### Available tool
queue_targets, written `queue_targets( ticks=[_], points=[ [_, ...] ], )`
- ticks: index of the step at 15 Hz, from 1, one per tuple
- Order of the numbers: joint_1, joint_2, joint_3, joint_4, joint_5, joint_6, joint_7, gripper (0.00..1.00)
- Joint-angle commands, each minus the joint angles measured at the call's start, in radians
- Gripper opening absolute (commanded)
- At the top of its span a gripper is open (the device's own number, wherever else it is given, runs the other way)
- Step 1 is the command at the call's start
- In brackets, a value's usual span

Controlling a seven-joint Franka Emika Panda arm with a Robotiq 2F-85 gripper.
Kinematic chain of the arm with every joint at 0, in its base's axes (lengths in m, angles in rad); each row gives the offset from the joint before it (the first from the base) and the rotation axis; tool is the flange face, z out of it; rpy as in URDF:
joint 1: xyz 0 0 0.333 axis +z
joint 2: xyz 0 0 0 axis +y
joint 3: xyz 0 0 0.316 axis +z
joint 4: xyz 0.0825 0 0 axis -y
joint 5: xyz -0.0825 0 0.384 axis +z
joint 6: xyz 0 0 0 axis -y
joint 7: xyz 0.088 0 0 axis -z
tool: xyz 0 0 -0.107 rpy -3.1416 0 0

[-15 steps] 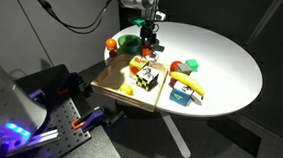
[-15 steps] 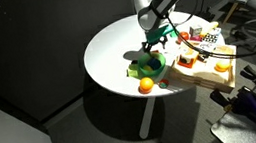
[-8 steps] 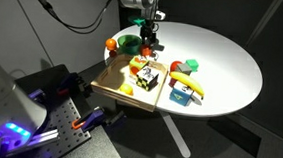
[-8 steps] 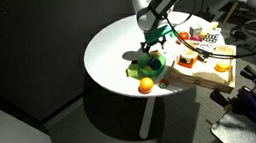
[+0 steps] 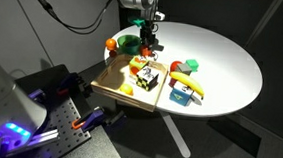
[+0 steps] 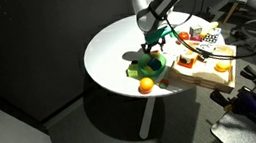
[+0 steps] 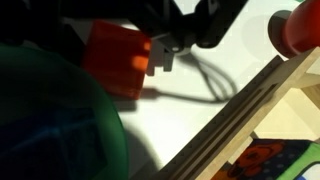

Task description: Put the orange block in the bowl

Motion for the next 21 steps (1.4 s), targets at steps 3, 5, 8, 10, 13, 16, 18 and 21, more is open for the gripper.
queue_targets(
  ticks=[3, 5, 8, 10, 13, 16, 18, 21],
  points=[
    [0.003, 0.017, -0.007, 0.043, 0.021, -0.037, -0.009, 0.34],
    [0.001, -0.002, -0.003, 0.033, 0.022, -0.04, -0.015, 0.3],
    [-0.001, -0.03, -0.001, 0.017, 0.025, -0.039, -0.017, 0.26],
    [-0.003, -0.052, 0.001, 0.006, 0.027, -0.039, -0.02, 0.25],
    [-0.001, -0.096, -0.002, -0.026, 0.022, -0.038, -0.02, 0.25],
    [0.004, -0.152, -0.007, -0.077, 0.006, -0.055, -0.021, 0.25],
    [0.008, -0.192, -0.013, -0.122, -0.006, -0.069, -0.017, 0.25],
    [0.009, -0.262, -0.021, -0.211, -0.025, -0.063, -0.011, 0.25]
  ],
)
